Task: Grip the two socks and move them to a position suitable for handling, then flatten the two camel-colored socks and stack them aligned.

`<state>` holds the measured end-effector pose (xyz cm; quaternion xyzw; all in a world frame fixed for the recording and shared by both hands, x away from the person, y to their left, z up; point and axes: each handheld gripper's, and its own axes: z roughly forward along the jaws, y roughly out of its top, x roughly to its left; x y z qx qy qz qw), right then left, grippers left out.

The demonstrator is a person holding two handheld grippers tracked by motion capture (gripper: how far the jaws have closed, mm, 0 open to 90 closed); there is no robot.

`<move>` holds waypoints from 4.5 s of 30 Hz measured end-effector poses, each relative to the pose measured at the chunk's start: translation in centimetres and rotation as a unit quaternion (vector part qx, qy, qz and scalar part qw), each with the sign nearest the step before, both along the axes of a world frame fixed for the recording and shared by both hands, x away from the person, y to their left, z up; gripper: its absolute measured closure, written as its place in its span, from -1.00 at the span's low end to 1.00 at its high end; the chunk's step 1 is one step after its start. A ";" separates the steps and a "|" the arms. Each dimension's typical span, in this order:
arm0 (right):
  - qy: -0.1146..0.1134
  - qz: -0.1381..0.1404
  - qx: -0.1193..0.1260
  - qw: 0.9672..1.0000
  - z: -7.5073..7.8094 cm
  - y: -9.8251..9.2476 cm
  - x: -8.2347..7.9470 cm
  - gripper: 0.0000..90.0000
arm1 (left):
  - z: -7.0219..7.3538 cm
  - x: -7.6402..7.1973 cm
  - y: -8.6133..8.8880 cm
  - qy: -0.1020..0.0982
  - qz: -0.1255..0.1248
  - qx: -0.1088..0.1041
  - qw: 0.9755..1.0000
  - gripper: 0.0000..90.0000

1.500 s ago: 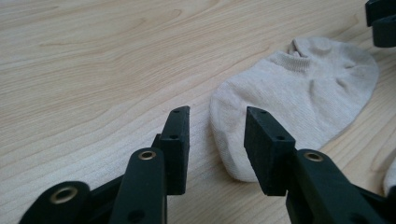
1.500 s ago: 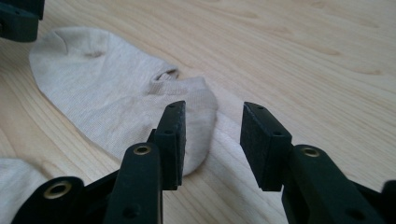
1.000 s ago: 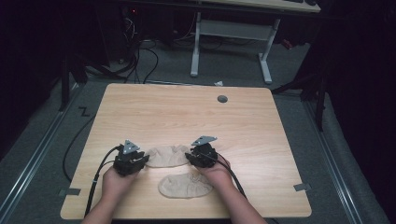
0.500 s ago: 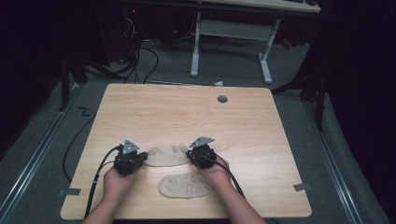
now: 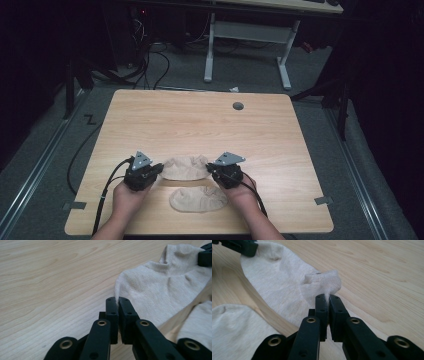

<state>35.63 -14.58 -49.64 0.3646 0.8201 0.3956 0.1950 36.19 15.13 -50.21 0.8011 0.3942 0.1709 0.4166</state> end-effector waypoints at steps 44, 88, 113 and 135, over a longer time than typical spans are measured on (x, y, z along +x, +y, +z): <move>-0.012 0.010 0.008 1.000 0.1 -4.9 -8.5 0.91 | 0.9 -6.6 -2.4 0.024 -0.051 -0.002 0.998 0.92; 0.027 0.000 -0.012 1.000 -1.8 -4.5 -7.9 0.58 | -1.5 -6.5 -3.2 0.055 -0.048 0.038 0.997 0.46; -0.012 -0.061 0.006 0.998 -1.0 -7.3 -4.9 0.38 | 0.1 -2.8 1.3 -0.002 0.010 0.014 1.000 0.30; -0.002 -0.198 0.005 0.980 -2.7 -15.2 -2.0 0.22 | -1.6 1.3 10.5 0.023 0.149 0.008 0.988 0.20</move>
